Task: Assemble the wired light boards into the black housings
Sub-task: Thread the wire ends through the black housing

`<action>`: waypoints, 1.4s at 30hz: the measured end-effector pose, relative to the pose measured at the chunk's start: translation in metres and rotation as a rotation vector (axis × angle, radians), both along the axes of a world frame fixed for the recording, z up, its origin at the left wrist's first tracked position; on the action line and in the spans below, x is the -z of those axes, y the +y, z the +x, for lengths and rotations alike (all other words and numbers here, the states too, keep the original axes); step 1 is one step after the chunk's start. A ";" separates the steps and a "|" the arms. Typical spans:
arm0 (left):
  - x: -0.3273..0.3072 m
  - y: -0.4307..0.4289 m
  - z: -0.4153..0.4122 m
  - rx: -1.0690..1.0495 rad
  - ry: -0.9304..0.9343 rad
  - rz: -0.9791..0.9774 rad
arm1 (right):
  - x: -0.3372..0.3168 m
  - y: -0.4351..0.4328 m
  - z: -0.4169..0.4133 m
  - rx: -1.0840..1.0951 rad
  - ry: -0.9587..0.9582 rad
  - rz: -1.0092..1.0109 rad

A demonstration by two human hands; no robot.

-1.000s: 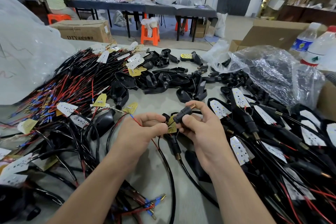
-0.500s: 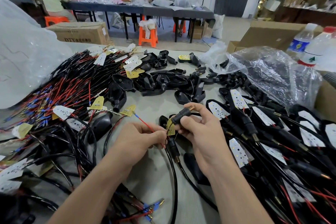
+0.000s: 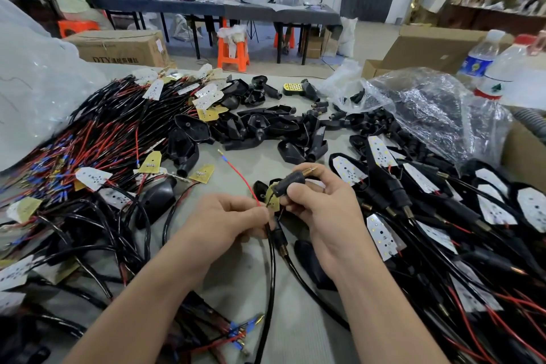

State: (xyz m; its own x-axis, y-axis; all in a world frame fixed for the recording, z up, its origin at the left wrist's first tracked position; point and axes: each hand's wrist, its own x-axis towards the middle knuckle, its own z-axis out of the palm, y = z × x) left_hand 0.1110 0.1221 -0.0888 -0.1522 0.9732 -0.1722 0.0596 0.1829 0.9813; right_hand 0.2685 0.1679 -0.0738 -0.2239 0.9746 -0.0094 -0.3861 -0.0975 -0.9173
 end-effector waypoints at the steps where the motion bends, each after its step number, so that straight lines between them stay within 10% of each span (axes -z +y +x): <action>1: 0.000 0.000 0.000 0.005 0.005 -0.002 | 0.000 0.000 0.001 0.004 0.000 0.004; 20: -0.012 -0.004 -0.002 -0.165 -0.006 0.327 | 0.002 0.002 0.000 -0.032 -0.226 0.034; 27: -0.014 -0.004 -0.017 -0.081 -0.445 0.233 | 0.004 0.002 -0.003 0.042 -0.258 0.046; 42: -0.008 -0.001 -0.006 -0.139 -0.132 0.138 | 0.005 0.005 -0.001 0.094 0.017 -0.036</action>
State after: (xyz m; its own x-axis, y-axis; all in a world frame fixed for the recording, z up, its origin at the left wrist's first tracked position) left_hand 0.1051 0.1208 -0.0804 -0.2709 0.9603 -0.0667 -0.0875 0.0444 0.9952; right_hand 0.2675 0.1725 -0.0783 -0.1318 0.9904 -0.0413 -0.4109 -0.0925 -0.9070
